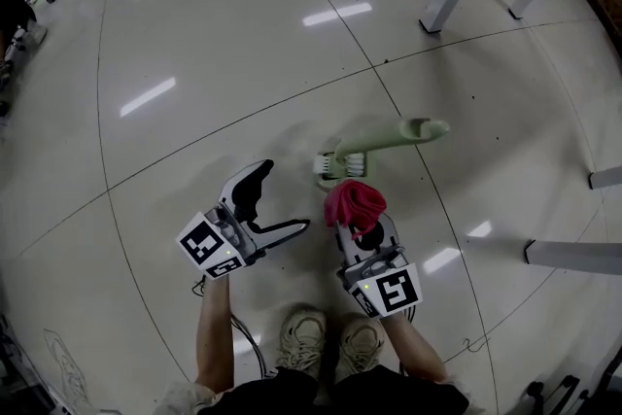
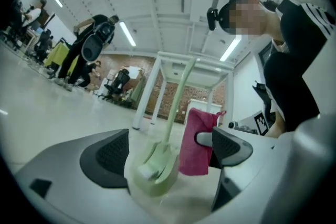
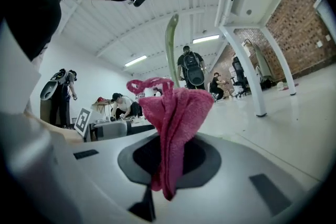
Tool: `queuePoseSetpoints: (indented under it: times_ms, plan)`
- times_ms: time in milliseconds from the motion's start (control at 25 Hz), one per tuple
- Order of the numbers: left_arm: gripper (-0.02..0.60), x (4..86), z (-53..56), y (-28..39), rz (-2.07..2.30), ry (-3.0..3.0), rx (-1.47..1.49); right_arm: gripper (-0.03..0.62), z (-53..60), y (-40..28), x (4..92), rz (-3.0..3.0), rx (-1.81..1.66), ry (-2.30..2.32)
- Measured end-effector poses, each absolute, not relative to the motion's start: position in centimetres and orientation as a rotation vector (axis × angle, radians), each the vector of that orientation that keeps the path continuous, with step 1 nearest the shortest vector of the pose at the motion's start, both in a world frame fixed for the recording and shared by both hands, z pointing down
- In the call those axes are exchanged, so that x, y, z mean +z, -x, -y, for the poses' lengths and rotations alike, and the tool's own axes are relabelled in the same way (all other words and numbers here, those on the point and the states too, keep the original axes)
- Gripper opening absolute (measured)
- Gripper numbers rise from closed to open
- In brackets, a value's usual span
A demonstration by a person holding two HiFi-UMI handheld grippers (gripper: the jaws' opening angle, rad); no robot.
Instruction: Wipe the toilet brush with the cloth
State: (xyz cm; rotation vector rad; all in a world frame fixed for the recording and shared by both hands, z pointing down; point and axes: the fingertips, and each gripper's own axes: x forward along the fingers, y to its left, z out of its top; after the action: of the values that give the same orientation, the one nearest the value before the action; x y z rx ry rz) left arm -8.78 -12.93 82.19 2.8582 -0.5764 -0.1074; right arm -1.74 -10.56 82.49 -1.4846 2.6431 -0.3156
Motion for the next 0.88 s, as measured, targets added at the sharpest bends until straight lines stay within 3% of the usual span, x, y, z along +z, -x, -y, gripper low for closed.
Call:
queuePoseSetpoints:
  times_ms: [200,320,400,480,680,880]
  plan:
    - [0.482,68.6,13.4,2.7,0.100,-3.137,-0.235,0.031,10.2,-2.5,78.4,-2.553,-0.246,1.528]
    - [0.472,63.5,14.0,-0.7,-0.109,-3.163,-0.131,0.031,10.2,-4.4,75.8,-2.518,-0.209,1.539]
    - [0.356,62.1,14.3,-2.1,-0.141,-3.156,-0.063,0.031,9.9,-5.4,74.2,-2.504,-0.198,1.545]
    - [0.127,61.6,14.3,-2.9,-0.133,-3.187,-0.013,0.031,9.6,-6.0,72.4,-2.504,-0.139,1.546]
    - [0.126,59.2,15.7,-3.7,-0.101,-3.191,0.005,0.031,11.1,-8.3,66.0,-2.510,0.027,1.543]
    - [0.126,46.9,19.2,-2.7,-0.001,-3.087,-0.149,0.031,14.9,-10.6,52.3,-2.503,0.030,1.588]
